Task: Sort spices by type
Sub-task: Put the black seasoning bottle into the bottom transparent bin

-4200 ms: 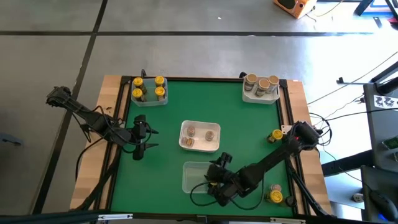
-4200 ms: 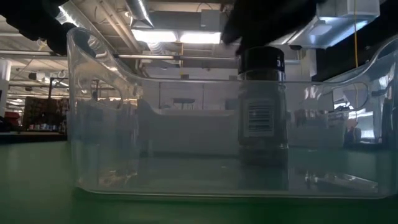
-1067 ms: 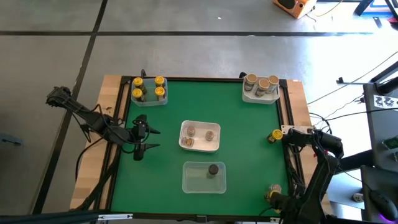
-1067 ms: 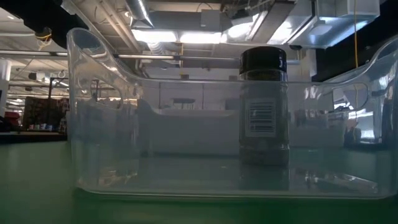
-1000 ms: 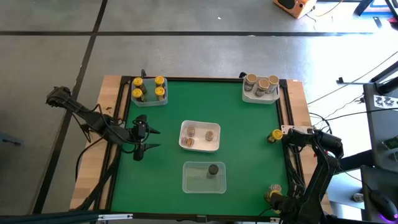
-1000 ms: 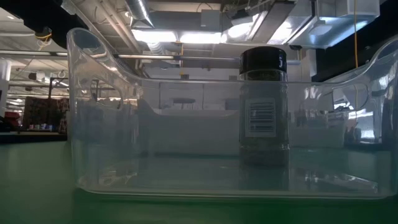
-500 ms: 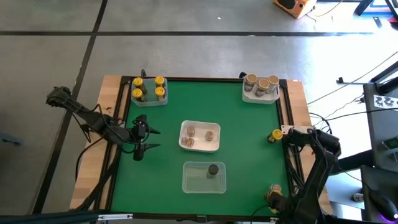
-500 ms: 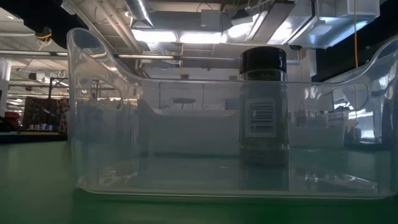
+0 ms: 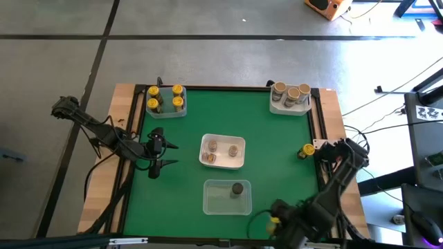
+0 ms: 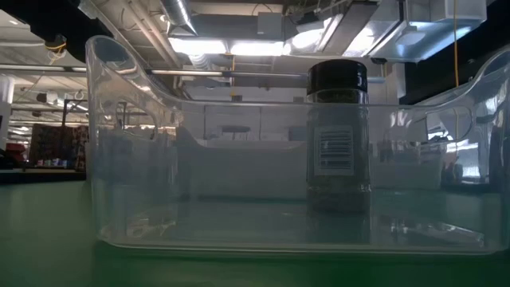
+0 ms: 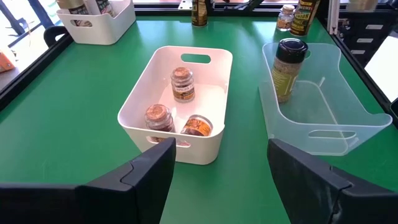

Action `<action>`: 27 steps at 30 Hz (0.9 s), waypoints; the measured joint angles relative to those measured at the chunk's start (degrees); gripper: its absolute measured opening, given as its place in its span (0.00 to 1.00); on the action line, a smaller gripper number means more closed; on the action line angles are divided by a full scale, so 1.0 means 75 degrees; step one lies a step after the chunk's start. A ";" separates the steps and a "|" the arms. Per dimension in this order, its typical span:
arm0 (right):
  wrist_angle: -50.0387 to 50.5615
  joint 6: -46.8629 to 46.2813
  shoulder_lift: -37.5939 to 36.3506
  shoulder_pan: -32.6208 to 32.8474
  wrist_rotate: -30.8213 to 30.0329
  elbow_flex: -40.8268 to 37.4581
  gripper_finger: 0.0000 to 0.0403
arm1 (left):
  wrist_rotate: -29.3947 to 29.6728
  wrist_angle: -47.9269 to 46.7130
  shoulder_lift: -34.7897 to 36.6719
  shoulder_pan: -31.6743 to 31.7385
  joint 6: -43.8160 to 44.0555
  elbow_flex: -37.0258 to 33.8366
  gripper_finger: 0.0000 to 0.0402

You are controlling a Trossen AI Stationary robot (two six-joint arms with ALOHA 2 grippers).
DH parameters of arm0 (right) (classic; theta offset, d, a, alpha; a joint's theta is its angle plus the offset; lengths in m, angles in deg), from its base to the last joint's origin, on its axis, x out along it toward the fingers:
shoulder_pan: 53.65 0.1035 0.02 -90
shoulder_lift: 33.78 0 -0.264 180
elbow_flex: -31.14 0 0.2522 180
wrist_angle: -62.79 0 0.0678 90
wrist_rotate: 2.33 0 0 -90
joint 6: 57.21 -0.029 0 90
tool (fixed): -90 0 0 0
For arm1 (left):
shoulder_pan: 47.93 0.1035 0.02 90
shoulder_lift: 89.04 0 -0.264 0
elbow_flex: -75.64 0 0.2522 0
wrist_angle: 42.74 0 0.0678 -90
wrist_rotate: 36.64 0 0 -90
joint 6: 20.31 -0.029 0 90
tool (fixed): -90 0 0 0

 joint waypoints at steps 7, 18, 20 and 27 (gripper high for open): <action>-0.0807 0.1901 0.0000 -0.0715 -0.1541 -0.0004 0.54 | 0.0000 0.0000 0.0001 0.0000 0.0000 0.0000 0.63; -0.2176 0.4024 0.0338 -0.1739 -0.1867 -0.0001 0.52 | 0.0002 0.0024 0.0003 0.0000 -0.0061 0.0000 0.63; -0.2210 0.4141 0.0503 -0.1887 -0.1451 0.0000 0.52 | 0.0002 0.0054 0.0002 0.0000 -0.0067 -0.0002 0.63; -0.1701 0.4141 0.0942 -0.2229 -0.0724 0.0002 0.52 | 0.0003 0.0061 0.0000 0.0000 -0.0074 -0.0003 0.63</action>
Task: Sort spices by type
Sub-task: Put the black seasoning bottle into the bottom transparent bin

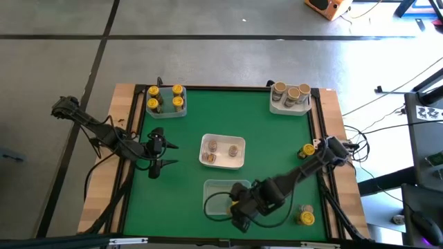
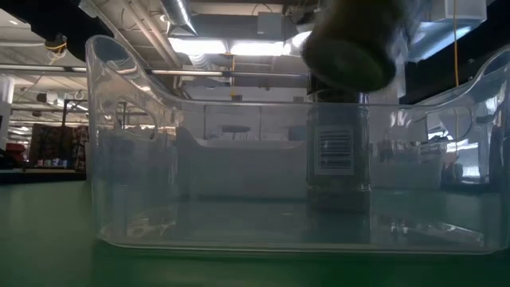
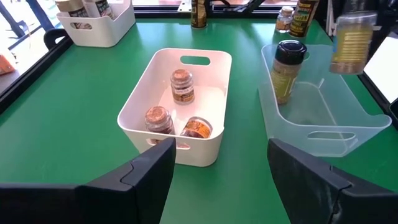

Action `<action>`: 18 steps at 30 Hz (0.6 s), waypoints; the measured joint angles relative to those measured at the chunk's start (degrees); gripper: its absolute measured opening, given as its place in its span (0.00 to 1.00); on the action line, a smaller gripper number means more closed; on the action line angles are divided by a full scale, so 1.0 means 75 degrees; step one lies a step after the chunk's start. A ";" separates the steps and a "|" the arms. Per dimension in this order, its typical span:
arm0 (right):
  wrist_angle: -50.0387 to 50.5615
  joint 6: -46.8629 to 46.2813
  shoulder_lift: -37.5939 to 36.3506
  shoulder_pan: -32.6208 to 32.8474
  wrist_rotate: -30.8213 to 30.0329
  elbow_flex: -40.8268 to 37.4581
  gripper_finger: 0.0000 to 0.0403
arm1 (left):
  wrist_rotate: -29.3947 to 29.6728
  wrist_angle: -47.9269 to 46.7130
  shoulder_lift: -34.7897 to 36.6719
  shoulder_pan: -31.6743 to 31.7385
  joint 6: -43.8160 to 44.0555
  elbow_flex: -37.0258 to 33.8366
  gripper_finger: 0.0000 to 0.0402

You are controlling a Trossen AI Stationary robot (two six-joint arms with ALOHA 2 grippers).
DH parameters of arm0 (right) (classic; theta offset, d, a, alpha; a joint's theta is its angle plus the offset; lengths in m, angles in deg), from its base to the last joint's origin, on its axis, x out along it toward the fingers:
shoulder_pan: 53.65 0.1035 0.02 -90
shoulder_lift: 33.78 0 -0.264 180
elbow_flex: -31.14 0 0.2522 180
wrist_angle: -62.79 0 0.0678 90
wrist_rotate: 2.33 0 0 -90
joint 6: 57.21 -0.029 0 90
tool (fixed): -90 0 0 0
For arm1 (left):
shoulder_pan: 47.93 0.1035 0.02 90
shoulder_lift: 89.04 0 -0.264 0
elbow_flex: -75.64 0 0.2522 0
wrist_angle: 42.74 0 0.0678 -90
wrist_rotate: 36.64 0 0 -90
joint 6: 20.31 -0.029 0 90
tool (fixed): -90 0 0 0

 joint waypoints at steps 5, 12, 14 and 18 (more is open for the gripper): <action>0.0799 -0.0328 0.0086 -0.0066 -0.0289 -0.0002 0.52 | 0.0000 0.0000 0.0002 0.0000 0.0003 0.0000 0.63; 0.0827 -0.0341 0.0129 -0.0028 -0.0681 -0.0062 0.52 | 0.0000 -0.0003 0.0003 0.0000 -0.0006 0.0000 0.63; 0.0771 -0.0305 0.0244 0.0007 -0.0665 -0.0061 0.52 | 0.0000 -0.0004 0.0003 0.0000 -0.0006 0.0000 0.63; 0.0736 -0.0122 0.0632 0.0005 -0.0447 -0.0064 0.52 | 0.0000 -0.0007 0.0003 0.0000 0.0000 0.0000 0.63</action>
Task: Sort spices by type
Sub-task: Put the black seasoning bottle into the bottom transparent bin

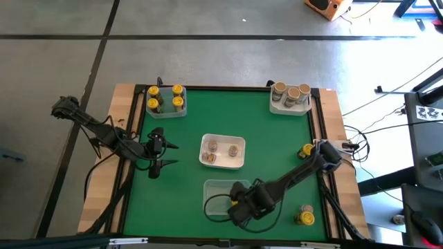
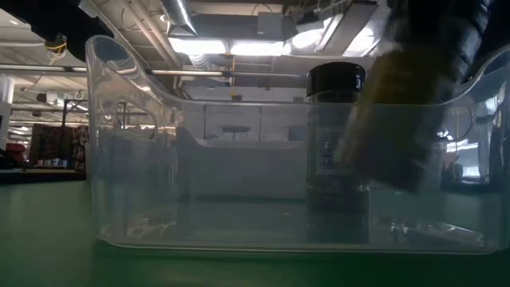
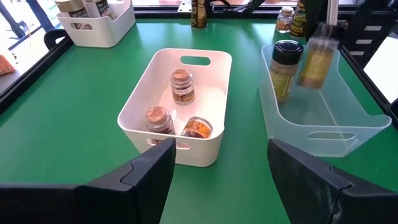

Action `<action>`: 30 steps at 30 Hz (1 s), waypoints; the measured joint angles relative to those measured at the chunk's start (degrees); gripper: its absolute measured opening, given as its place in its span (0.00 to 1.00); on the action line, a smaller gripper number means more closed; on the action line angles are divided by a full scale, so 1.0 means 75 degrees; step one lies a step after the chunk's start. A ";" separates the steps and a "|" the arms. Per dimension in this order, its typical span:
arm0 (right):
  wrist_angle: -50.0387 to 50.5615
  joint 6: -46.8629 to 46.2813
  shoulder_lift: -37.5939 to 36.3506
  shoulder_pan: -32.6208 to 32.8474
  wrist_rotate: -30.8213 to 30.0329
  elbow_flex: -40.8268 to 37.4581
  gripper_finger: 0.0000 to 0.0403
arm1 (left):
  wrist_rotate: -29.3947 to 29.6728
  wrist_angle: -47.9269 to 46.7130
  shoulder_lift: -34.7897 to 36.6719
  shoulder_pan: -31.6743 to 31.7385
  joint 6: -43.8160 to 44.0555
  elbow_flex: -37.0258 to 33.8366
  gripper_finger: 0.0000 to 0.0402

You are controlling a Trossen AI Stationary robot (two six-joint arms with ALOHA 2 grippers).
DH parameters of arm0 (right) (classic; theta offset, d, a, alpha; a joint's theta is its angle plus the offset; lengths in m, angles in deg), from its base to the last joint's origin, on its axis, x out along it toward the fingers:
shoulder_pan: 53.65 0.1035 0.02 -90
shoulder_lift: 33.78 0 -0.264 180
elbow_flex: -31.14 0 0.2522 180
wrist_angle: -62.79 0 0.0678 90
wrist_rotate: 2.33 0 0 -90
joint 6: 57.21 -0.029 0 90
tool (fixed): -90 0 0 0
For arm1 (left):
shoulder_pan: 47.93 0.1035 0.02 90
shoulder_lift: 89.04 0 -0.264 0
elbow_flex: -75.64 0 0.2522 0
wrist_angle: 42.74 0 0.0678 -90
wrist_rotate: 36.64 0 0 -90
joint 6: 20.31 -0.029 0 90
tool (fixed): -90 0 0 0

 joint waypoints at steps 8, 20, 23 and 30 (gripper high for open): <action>-0.0013 0.0041 0.0296 0.0000 0.0143 -0.0003 0.59 | 0.0000 -0.0010 -0.0003 0.0000 -0.0006 0.0000 0.63; -0.0676 0.0161 0.0288 -0.0054 0.0239 0.0000 0.61 | 0.0000 -0.0008 -0.0002 0.0000 -0.0003 0.0000 0.63; -0.0778 0.0207 0.0288 -0.0113 0.0118 0.0000 0.61 | 0.0000 -0.0008 0.0000 0.0000 0.0001 0.0000 0.63; -0.0745 0.0298 0.0070 -0.0265 0.0527 0.0000 0.67 | 0.0000 -0.0011 -0.0003 0.0000 0.0020 0.0000 0.63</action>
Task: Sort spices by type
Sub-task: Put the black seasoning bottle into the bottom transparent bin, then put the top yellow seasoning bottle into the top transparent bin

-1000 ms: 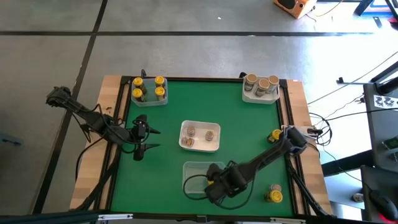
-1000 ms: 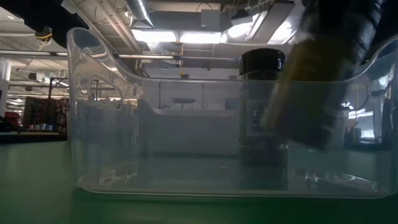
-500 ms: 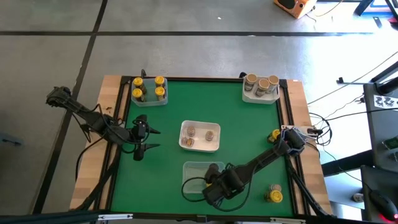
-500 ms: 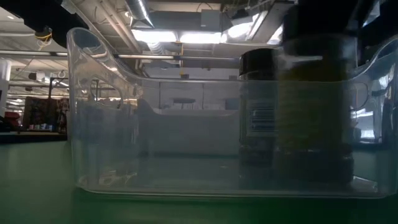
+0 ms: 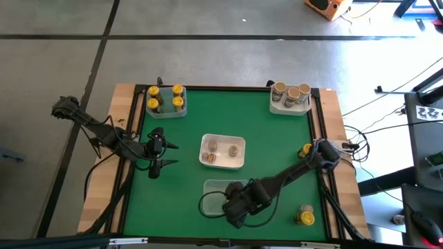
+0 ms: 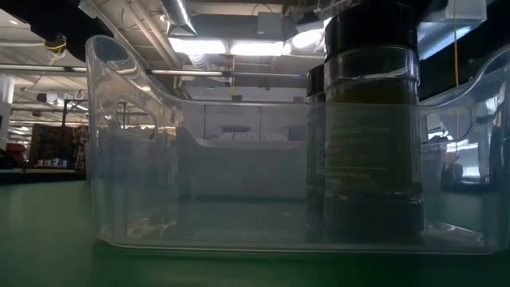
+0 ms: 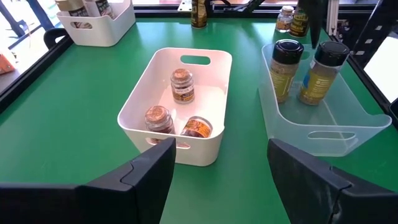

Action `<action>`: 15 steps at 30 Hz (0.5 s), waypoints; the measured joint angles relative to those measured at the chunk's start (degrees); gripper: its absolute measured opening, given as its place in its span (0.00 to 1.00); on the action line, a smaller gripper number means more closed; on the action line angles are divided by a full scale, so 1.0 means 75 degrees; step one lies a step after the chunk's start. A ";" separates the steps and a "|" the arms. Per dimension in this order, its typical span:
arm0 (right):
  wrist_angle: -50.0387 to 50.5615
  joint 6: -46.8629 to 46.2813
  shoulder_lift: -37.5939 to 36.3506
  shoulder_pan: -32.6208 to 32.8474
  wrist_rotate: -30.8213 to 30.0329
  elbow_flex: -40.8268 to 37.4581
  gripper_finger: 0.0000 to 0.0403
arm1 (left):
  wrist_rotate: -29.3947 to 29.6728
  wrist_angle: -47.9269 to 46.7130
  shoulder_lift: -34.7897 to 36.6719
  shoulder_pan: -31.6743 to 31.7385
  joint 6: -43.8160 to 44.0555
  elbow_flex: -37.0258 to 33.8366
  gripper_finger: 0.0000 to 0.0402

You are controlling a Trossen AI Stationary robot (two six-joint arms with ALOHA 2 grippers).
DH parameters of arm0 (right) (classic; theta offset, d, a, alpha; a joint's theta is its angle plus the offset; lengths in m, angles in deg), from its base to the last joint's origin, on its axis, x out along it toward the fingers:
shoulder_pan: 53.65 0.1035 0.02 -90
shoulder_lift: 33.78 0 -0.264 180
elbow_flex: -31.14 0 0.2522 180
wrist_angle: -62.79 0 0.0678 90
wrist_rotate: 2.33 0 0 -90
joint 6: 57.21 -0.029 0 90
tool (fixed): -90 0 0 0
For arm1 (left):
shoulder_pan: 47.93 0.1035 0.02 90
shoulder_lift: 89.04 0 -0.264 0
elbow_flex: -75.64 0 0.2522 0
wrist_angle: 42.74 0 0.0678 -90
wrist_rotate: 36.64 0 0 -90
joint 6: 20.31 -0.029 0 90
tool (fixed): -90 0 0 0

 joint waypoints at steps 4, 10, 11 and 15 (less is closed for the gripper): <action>0.0339 -0.0165 -0.0503 0.0047 -0.0287 0.0015 0.68 | 0.0000 0.0000 0.0000 0.0000 0.0000 0.0000 0.63; 0.2253 -0.1082 -0.1187 0.0318 -0.1003 0.0015 0.64 | 0.0000 -0.0012 0.0001 0.0000 0.0000 0.0000 0.63; 0.2682 -0.1307 -0.1272 0.0361 -0.1194 0.0016 0.63 | 0.0000 -0.0015 0.0000 0.0000 -0.0003 0.0000 0.63; 0.3210 -0.1860 -0.1616 0.0470 -0.1841 -0.0235 0.60 | 0.0000 -0.0023 0.0000 0.0000 -0.0001 0.0000 0.63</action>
